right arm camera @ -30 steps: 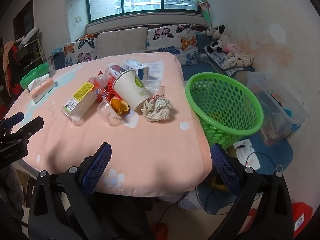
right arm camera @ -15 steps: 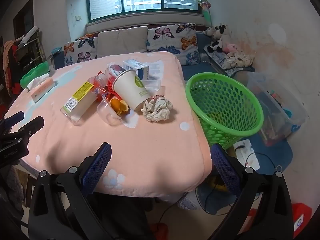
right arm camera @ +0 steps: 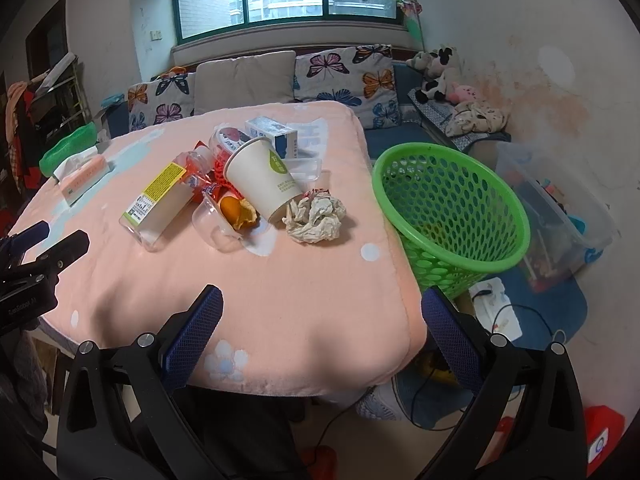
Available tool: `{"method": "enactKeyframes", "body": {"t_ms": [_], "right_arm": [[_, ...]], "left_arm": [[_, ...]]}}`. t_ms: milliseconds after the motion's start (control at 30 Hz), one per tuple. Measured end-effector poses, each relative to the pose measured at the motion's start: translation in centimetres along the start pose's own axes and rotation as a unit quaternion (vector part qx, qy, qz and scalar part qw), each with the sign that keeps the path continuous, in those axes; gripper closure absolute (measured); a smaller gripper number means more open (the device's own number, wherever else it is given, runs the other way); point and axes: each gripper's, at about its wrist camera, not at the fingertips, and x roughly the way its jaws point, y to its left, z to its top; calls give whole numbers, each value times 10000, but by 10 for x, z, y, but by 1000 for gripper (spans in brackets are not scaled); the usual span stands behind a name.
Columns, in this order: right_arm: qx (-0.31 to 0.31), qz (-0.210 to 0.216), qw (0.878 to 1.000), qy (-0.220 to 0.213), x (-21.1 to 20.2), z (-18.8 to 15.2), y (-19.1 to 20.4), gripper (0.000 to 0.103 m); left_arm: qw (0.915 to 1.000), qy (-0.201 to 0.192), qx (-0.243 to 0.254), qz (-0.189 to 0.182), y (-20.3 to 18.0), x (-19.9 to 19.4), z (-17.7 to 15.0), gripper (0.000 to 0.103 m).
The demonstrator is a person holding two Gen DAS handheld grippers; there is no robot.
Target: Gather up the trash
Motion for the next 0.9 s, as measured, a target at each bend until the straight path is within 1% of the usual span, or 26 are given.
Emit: {"method": "enactKeyframes", "body": {"t_ms": [600,900], "right_arm": [[-28,7,10000,58,9,0,1,4],[-64,59,9999,92,12,7,3,4]], "left_arm": [[10000,10,23,-1,-7,4,0,6],[10000,16,27,14,-13,6,-3,6]]}}
